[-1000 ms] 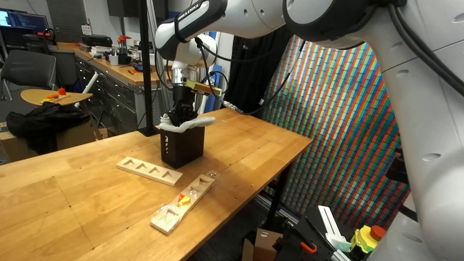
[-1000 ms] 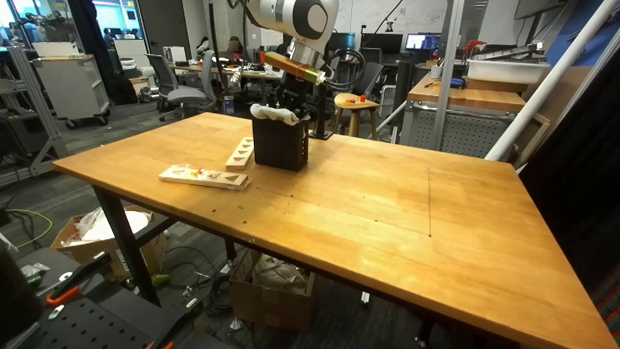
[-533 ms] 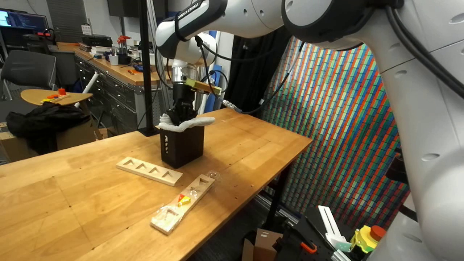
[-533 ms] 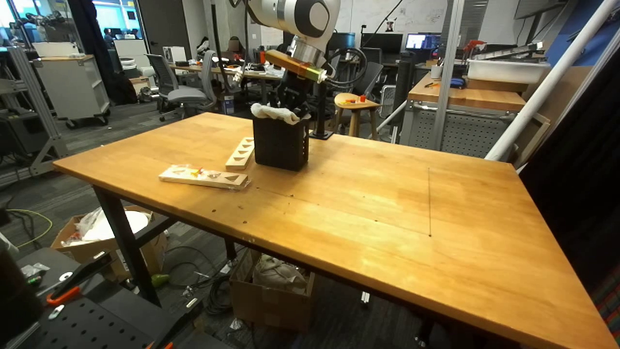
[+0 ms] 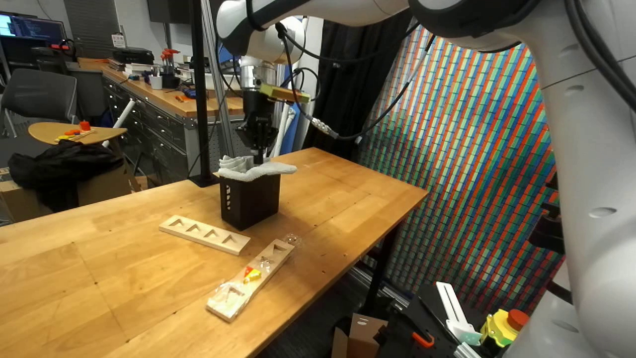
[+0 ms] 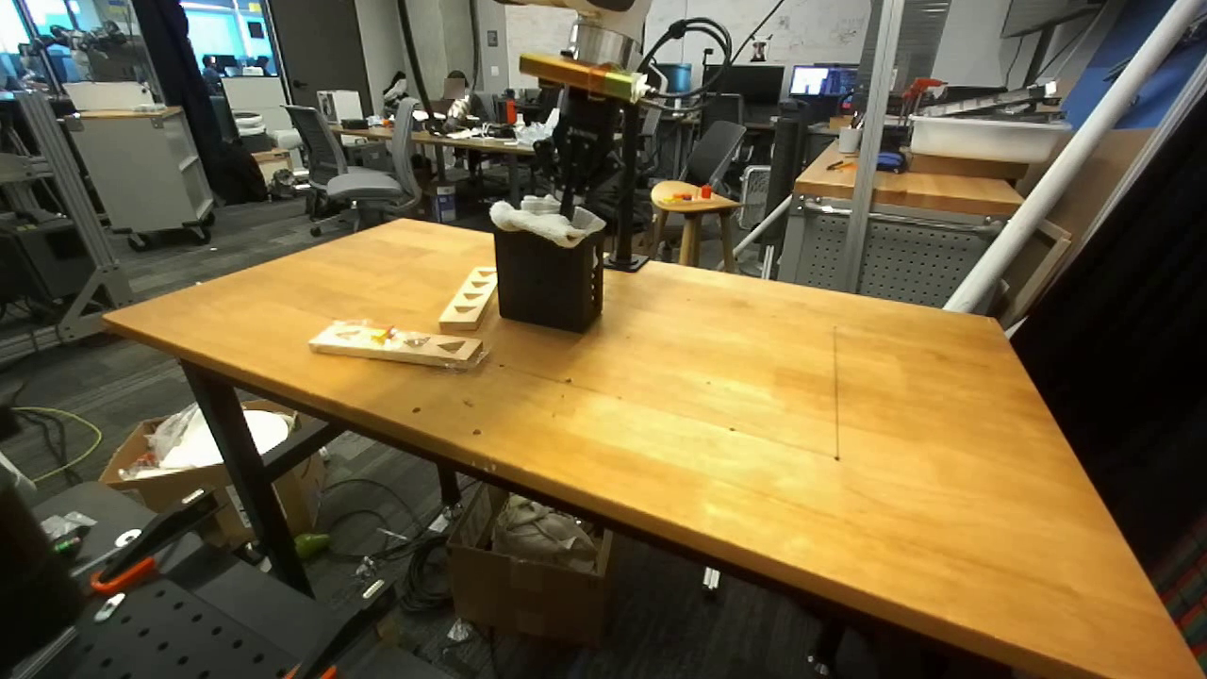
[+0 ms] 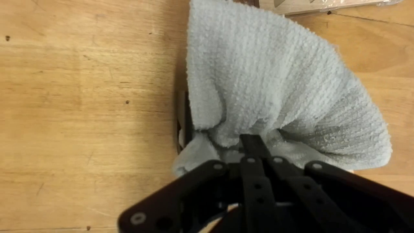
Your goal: Pick the cloth and shove it in the box
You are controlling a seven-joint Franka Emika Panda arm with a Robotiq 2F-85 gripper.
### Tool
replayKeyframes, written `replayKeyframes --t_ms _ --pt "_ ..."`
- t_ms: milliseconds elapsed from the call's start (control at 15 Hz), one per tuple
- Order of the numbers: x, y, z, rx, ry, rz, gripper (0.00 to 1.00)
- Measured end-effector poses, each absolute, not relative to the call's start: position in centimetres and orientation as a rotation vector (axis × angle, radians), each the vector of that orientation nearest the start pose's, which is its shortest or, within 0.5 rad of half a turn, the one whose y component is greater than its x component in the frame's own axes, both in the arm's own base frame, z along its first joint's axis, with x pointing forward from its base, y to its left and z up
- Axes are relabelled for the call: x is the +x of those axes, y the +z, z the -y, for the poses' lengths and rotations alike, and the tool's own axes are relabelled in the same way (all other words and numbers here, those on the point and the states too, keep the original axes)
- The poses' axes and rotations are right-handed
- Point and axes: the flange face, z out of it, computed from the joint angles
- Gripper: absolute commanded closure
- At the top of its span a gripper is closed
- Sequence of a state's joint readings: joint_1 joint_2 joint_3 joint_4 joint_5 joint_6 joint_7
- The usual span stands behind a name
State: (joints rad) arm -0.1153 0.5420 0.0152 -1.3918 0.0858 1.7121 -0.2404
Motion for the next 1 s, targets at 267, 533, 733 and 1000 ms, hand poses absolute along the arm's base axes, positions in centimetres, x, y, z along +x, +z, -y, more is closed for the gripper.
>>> replayKeyframes --t_ms 267,533,733,1000 --pt "67.0 39.7 6.9 -3.015 0.291 0.094 0.99" --pt "65.3 39.5 6.9 -3.020 0.311 0.002 0.99" --pt "64.0 38.9 6.7 -3.023 0.309 -0.071 0.99" --pt "62.2 38.6 6.2 -3.029 0.291 -0.158 0.99"
